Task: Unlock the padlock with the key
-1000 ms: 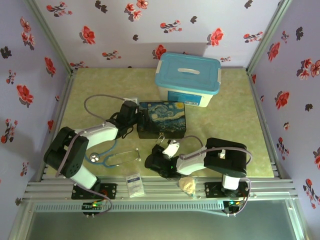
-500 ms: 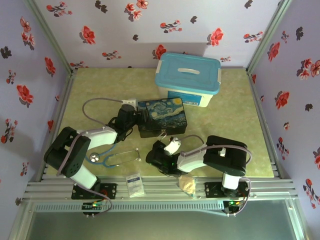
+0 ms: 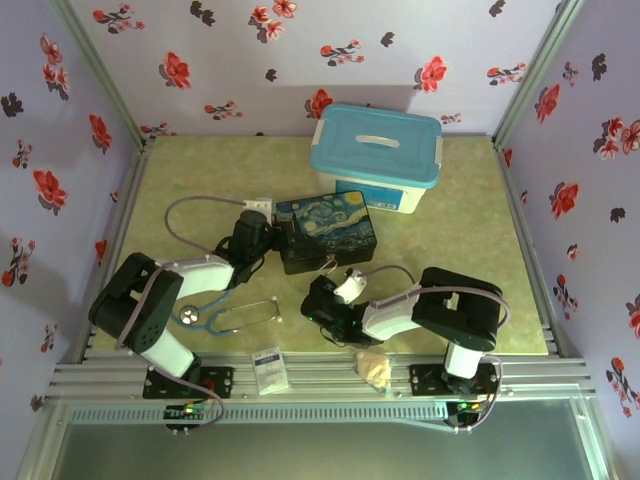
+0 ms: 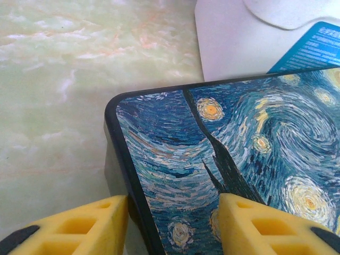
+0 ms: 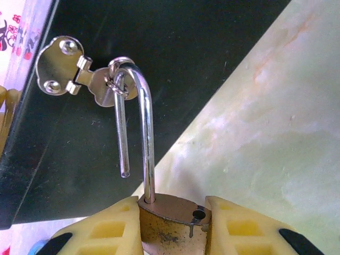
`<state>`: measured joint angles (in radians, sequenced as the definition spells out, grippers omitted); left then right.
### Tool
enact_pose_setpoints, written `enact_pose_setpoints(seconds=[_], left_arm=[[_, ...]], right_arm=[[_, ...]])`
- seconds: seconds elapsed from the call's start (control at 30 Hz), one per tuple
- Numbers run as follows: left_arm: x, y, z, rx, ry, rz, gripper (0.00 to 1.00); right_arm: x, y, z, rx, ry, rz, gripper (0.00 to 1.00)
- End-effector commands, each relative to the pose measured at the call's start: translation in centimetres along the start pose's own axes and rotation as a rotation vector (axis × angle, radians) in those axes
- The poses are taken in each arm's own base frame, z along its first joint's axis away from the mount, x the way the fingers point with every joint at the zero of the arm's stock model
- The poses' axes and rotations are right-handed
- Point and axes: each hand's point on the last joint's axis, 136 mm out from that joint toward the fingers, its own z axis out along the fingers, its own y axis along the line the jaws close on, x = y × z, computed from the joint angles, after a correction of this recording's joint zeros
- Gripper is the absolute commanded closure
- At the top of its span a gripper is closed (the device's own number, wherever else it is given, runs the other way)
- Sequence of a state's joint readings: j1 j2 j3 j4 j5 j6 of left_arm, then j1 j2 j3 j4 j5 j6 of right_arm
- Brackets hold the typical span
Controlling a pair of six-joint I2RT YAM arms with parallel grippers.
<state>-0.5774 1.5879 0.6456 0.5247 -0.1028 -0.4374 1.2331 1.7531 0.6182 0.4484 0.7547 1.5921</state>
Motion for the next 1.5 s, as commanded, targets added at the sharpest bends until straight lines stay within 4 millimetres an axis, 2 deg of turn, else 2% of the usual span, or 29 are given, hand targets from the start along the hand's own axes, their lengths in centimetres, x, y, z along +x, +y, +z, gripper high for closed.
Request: enact_pose_setpoints(seconds=[0.0, 0.17, 0.27, 0.33, 0.47, 0.53, 0.6, 0.7, 0.93, 1.03, 1.3, 1.4, 1.47], left_arm=[[7.7, 3.1, -0.3, -0.082, 0.252, 0.073, 0.54], [7.8, 3.6, -0.2, -0.100, 0.254, 0.069, 0.54], [7.6, 3.4, -0.2, -0.084, 0.248, 0.047, 0.54], [6.6, 2.2, -0.2, -0.028, 0.213, 0.003, 0.45], [2.9, -0.5, -0.6, 0.068, 0.144, -0.154, 0.28], [1.7, -1.3, -0.6, 0.092, 0.124, -0.195, 0.25], [1.4, -1.6, -0.2, 0.087, 0.135, -0.211, 0.24], [2.4, -0.7, 0.9, 0.025, 0.185, -0.216, 0.27], [7.3, 2.9, 2.2, -0.139, 0.312, -0.122, 0.54], [8.4, 4.2, 1.9, -0.182, 0.323, -0.117, 0.56], [8.7, 4.9, 1.8, -0.198, 0.332, -0.086, 0.58], [8.7, 4.9, 2.1, -0.197, 0.338, -0.082, 0.59], [8.6, 4.8, 2.2, -0.193, 0.338, -0.076, 0.60]], right_arm=[[-3.4, 2.1, 0.2, -0.066, -0.122, 0.050, 0.77], [-4.7, 1.6, 0.0, -0.069, -0.152, 0.079, 0.78], [-4.8, 2.3, -0.2, -0.079, -0.147, 0.067, 0.78], [-4.0, 2.5, -0.3, -0.078, -0.136, 0.055, 0.79], [-2.7, 2.5, -0.1, -0.083, -0.123, 0.060, 0.79], [-2.3, 2.2, 0.2, -0.088, -0.119, 0.080, 0.79], [-2.2, 1.9, 0.4, -0.097, -0.120, 0.098, 0.80], [-2.8, 1.8, 0.5, -0.097, -0.138, 0.095, 0.80], [-4.9, 0.8, 0.0, -0.096, -0.184, 0.110, 0.81], [-5.8, 0.4, -0.1, -0.086, -0.205, 0.105, 0.81], [-8.5, -0.7, -1.0, -0.060, -0.302, 0.109, 0.82], [-7.7, 0.8, -0.9, -0.087, -0.283, 0.071, 0.82], [-7.2, 0.7, -1.2, -0.082, -0.296, 0.075, 0.82]])
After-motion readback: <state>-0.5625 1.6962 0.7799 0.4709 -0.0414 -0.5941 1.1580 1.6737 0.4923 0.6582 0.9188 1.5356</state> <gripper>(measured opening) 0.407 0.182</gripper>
